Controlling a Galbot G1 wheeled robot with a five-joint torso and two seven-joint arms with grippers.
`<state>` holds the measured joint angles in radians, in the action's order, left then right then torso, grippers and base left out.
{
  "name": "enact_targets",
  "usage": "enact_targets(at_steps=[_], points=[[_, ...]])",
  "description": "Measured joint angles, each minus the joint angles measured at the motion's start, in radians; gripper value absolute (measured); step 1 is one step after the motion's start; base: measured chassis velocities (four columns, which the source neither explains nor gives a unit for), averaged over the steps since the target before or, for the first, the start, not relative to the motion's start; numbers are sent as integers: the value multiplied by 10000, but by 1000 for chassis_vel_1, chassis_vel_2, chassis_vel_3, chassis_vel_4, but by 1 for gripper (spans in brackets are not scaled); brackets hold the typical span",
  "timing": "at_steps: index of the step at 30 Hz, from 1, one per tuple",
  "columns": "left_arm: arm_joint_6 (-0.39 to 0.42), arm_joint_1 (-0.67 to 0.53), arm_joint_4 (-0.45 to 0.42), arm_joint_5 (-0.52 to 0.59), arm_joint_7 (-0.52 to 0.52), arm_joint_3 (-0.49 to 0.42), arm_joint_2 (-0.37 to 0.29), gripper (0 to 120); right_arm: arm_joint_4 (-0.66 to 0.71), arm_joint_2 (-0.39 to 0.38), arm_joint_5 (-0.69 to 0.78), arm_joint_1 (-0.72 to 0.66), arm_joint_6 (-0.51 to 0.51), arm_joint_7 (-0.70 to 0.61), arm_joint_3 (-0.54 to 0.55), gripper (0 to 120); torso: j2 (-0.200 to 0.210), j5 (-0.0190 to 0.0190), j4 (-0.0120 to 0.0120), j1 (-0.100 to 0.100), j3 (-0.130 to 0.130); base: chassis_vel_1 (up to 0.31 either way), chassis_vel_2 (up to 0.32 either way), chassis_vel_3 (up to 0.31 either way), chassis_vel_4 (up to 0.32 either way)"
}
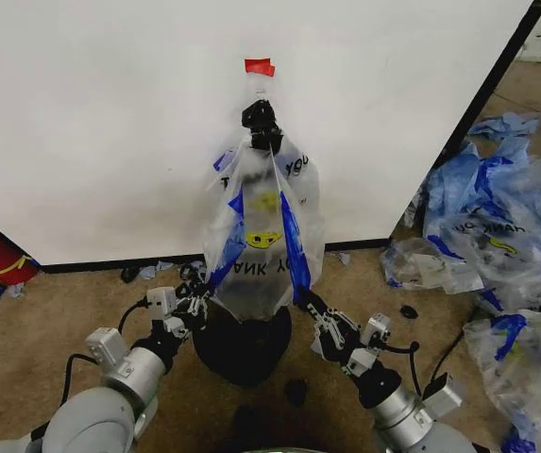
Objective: Pick up the garbage bag from the wall and place it over the trash bin.
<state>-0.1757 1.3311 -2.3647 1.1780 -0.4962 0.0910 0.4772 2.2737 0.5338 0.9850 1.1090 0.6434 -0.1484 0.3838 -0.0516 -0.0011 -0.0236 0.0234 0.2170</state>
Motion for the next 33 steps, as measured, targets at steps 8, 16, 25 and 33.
enact_targets(at_steps=[8, 16, 25, 33], points=[[-32, 142, 144, -143, 12, -35, 163, 0, -299, -207, -195, 17, -1, 290, 216, 0, 0, 3, 0, 1, 0, 0, 0, 0, 0], [-89, -93, 170, -211, 22, 3, 133, 0, -246, -90, -27, -526, -21, 173, 217, 0, 0, 1, 0, 1, 0, 0, 0, 0, 0], [-93, -954, -312, 143, -146, 185, -201, 0, 662, -112, 829, -1495, -204, 139, -235, 0, 0, -1, 0, 1, 0, 0, 0, 0, 0], [-41, -1464, -919, 618, -441, 280, -813, 0, 1464, -367, 1057, -1458, -250, 240, -528, 0, 0, 1, 0, 1, 0, 0, 0, 0, 0]])
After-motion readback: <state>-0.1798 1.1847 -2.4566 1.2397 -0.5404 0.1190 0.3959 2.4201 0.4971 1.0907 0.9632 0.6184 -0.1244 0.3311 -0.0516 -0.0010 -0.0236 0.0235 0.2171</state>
